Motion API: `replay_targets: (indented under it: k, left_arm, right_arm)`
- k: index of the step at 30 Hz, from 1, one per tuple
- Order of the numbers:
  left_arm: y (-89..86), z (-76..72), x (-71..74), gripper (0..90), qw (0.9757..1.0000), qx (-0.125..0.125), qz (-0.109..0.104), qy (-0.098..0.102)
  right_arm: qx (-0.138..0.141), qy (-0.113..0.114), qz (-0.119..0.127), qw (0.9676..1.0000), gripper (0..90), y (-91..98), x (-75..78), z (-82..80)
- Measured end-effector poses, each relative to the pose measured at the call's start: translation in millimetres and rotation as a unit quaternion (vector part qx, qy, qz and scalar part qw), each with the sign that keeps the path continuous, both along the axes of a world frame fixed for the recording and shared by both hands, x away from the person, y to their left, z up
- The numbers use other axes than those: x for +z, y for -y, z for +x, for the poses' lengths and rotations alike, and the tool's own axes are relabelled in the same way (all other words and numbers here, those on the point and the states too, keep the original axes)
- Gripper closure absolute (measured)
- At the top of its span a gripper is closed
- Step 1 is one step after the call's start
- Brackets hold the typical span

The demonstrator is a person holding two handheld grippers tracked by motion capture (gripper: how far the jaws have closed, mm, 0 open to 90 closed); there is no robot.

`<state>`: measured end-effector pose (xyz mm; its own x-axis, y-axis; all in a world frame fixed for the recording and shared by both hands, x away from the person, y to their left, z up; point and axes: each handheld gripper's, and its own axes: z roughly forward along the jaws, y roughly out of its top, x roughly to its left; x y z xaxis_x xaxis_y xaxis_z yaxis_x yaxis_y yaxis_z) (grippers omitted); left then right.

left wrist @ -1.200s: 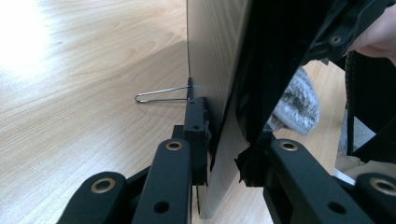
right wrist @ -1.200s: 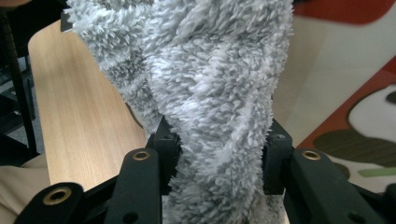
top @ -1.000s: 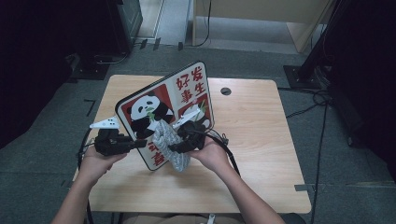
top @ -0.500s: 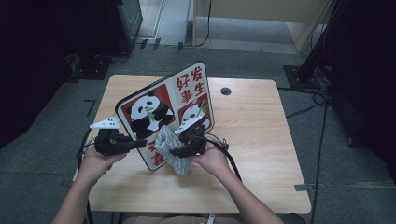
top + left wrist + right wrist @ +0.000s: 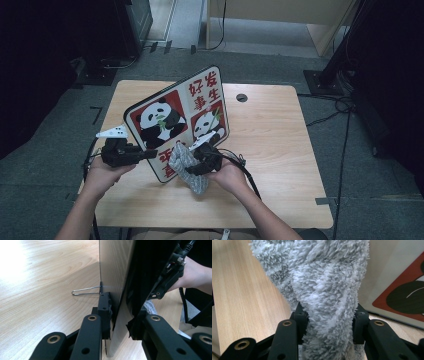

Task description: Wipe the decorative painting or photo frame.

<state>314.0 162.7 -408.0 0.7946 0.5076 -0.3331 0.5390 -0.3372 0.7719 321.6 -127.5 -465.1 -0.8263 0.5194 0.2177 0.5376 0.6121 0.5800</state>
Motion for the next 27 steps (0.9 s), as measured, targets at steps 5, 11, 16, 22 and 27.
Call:
replay_targets:
  k: [5,11,16,22,27]
  left_arm:
    - [-1.5,-0.6,0.6,70.9,1.0000,0.006,0.004,0.003]
    - [0.4,-2.0,3.7,59.0,0.9999,-0.006,0.015,0.005]
    - [0.2,-3.7,4.2,56.3,0.9998,-0.004,0.020,0.009]
    - [-13.7,-6.6,6.6,57.9,0.9999,0.002,0.000,0.013]
    - [-22.7,-10.8,8.3,60.0,0.9999,0.005,-0.006,0.010]
  right_arm:
    - [0.003,0.000,0.002,1.0000,60.4,1.0,0.6,0.0]
    - [0.003,-0.001,0.001,1.0000,60.4,1.5,0.9,0.0]
    - [0.003,-0.002,0.002,1.0000,60.5,2.1,1.5,0.2]
    - [0.000,-0.014,0.008,0.9999,61.1,4.3,8.6,-0.6]
    - [0.002,-0.009,0.022,0.9997,61.3,3.9,25.4,-3.0]
